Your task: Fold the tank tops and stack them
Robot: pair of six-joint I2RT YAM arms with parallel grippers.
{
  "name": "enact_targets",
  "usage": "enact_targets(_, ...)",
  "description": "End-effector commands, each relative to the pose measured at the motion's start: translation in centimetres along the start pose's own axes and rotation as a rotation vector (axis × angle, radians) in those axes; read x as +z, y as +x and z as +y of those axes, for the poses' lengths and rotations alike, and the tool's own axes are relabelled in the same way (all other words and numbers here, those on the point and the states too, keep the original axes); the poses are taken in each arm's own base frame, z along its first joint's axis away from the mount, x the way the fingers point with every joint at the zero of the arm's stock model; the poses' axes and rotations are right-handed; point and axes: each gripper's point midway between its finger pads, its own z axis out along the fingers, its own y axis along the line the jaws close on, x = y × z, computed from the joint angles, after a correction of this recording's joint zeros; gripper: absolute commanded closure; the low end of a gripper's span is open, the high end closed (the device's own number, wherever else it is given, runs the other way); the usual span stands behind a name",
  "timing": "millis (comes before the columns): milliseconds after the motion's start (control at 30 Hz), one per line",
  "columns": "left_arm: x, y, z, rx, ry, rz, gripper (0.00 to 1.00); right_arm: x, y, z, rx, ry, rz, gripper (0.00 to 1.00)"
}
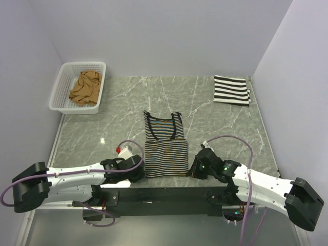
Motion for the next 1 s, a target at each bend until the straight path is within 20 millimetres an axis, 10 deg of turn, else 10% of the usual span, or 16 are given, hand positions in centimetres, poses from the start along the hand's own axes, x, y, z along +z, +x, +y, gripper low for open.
enact_targets(0, 0.3, -0.4, 0.4, 0.005, -0.004, -0.033, 0.89, -0.5, -0.1, -1.4, -0.028, 0.070, -0.013, 0.91)
enact_targets(533, -5.2, 3.0, -0.5, 0.124, 0.012, 0.034, 0.99, -5.7, 1.8, 2.7, -0.133, -0.016, -0.019, 1.00)
enact_targets(967, -11.3, 0.2, -6.7, 0.068, 0.170, -0.048, 0.99, -11.0, -2.1, 8.3, -0.199, -0.059, -0.149, 1.00)
